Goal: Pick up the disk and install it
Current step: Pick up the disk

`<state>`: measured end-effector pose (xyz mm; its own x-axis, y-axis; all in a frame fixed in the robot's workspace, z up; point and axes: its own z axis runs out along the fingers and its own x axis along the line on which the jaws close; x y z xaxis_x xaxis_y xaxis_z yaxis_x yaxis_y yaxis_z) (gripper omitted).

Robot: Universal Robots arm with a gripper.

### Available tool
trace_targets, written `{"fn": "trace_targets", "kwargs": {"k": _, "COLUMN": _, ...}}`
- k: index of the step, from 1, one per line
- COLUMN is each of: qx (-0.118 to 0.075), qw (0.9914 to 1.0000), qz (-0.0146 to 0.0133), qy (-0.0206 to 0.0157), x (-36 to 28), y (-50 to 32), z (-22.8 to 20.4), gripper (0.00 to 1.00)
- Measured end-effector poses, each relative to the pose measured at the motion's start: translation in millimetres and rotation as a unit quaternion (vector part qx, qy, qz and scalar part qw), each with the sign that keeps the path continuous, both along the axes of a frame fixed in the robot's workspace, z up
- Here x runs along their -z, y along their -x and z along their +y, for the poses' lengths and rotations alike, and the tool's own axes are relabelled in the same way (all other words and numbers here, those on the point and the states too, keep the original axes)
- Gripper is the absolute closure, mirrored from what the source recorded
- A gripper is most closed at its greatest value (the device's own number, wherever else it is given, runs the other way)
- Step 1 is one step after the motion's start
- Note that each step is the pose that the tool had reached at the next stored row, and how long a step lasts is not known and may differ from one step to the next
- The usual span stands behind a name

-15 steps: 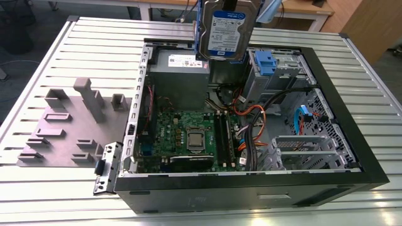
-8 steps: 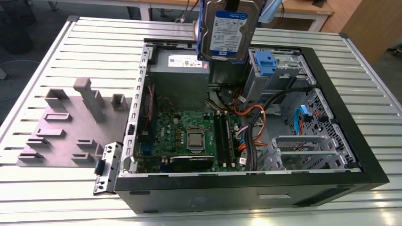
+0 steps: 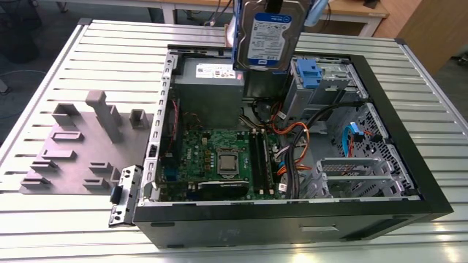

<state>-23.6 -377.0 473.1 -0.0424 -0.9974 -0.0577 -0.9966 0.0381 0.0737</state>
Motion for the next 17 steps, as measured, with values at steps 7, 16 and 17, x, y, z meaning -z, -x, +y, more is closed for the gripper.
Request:
{"fn": "trace_targets", "kwargs": {"k": 7, "qx": 0.0, "qw": 1.0, "qz": 0.0, "qy": 0.0, "x": 0.1, "y": -8.3, "z": 0.0, "gripper": 0.65}}
{"fn": "trace_targets", "kwargs": {"k": 16, "qx": 0.0, "qw": 1.0, "qz": 0.0, "qy": 0.0, "x": 0.0, "y": -10.7, "z": -0.9, "gripper": 0.65}}
{"fn": "trace_targets", "kwargs": {"k": 17, "qx": 0.0, "qw": 1.0, "qz": 0.0, "qy": 0.0, "x": 0.1, "y": -10.7, "z": -1.5, "gripper": 0.65}}
